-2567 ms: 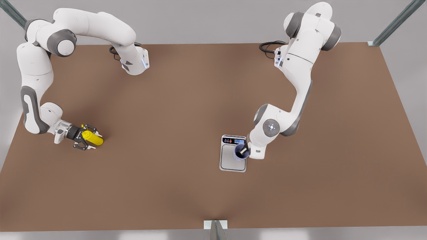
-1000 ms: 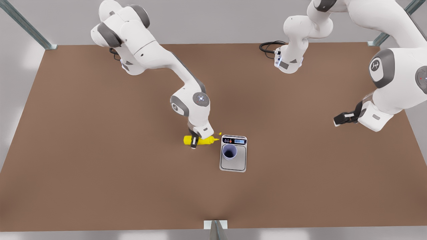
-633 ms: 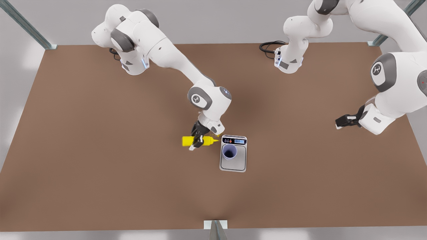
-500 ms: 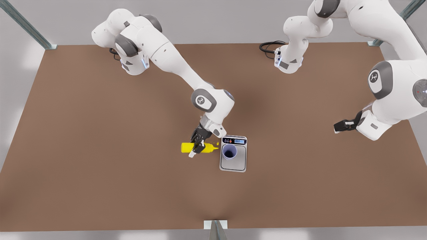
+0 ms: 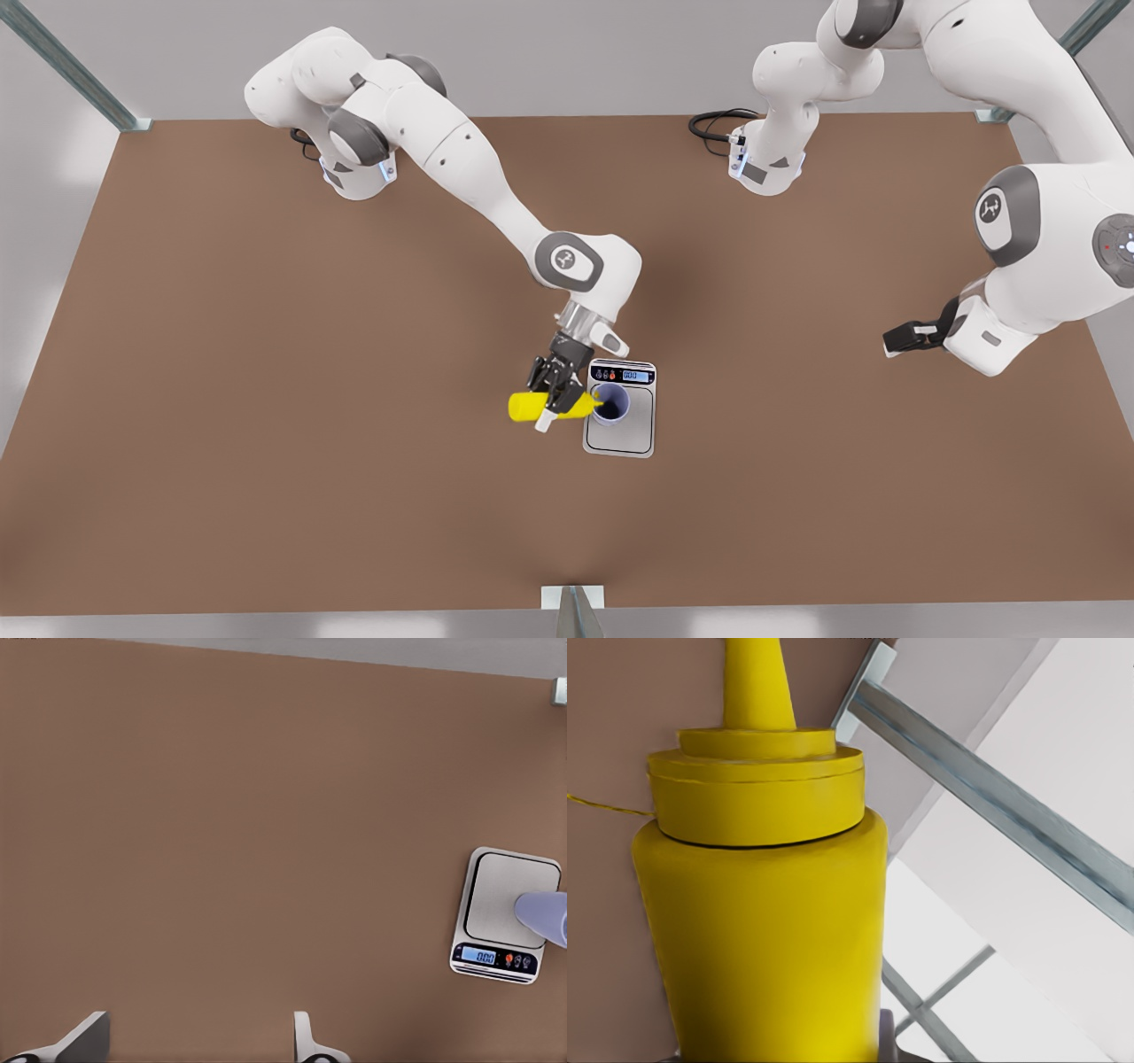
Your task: Move cup to the weight, pick up sauce bottle, pour sauce
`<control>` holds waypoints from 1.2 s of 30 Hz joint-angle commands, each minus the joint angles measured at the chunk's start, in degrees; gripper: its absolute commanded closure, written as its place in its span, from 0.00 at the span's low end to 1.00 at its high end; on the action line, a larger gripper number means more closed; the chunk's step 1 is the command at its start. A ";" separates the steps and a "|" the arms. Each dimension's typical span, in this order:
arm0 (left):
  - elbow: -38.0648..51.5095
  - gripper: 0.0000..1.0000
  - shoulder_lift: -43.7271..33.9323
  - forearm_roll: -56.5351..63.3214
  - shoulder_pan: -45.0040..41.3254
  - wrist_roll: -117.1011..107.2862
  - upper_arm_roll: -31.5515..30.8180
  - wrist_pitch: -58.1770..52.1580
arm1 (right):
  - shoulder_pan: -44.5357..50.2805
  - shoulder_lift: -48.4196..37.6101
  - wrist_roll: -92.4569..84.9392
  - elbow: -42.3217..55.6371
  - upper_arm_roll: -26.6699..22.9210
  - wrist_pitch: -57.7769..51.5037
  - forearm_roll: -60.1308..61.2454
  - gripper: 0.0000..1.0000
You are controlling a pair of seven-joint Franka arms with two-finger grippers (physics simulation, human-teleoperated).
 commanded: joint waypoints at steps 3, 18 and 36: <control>-0.03 0.00 -0.10 -0.02 0.00 0.09 0.00 0.00 | 0.91 0.00 -0.51 -0.37 -0.01 -0.46 -0.91 0.49; -0.12 0.00 0.07 -1.07 0.00 0.62 0.26 -0.70 | 2.93 2.98 -7.89 -0.72 -0.01 -2.92 -7.06 0.49; 0.14 0.00 -0.28 -0.99 0.09 0.62 0.35 -1.05 | -2.86 -8.70 -8.07 -8.55 0.34 -0.81 2.69 0.49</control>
